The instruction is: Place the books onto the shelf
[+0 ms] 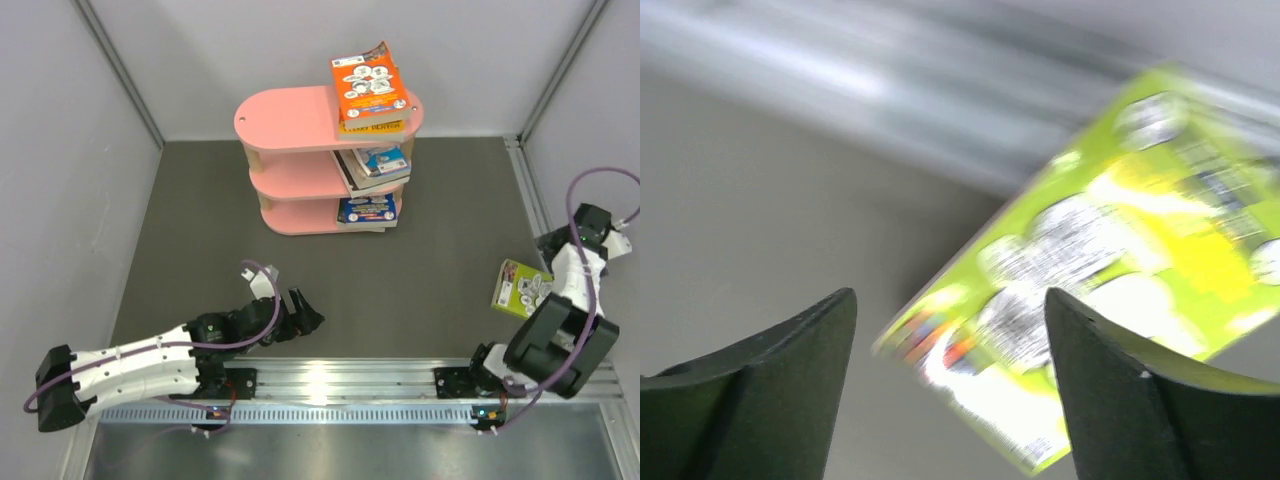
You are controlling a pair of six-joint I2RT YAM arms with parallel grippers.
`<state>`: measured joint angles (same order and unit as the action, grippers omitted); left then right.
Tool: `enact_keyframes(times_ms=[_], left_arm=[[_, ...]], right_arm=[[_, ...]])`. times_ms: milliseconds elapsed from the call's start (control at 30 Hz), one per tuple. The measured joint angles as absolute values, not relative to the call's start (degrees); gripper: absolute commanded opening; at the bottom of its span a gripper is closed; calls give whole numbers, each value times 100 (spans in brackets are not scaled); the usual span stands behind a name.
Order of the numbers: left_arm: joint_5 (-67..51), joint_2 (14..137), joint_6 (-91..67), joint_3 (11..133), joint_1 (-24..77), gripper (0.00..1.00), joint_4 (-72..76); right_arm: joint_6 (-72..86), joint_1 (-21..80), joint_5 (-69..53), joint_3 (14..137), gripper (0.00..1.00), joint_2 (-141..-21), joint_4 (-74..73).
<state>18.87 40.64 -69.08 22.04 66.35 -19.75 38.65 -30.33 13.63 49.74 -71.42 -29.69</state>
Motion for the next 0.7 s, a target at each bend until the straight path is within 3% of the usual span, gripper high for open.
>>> enact_keyframes(times_ms=[233,467,700], left_arm=[[1905,3962,-6906,2202,6635,90,-2073],[1887,4204,-6910,2202,6635,90,-2058],[1826,4473,-6989,2145,6628,89,-1966]], right_arm=[[3406,-4536,1216,5264,88,-8451,-3000],[3282,-4845,849,5328,91,-8670,-2899],[3332,-4797,921,5164,84,-8855,-2705]])
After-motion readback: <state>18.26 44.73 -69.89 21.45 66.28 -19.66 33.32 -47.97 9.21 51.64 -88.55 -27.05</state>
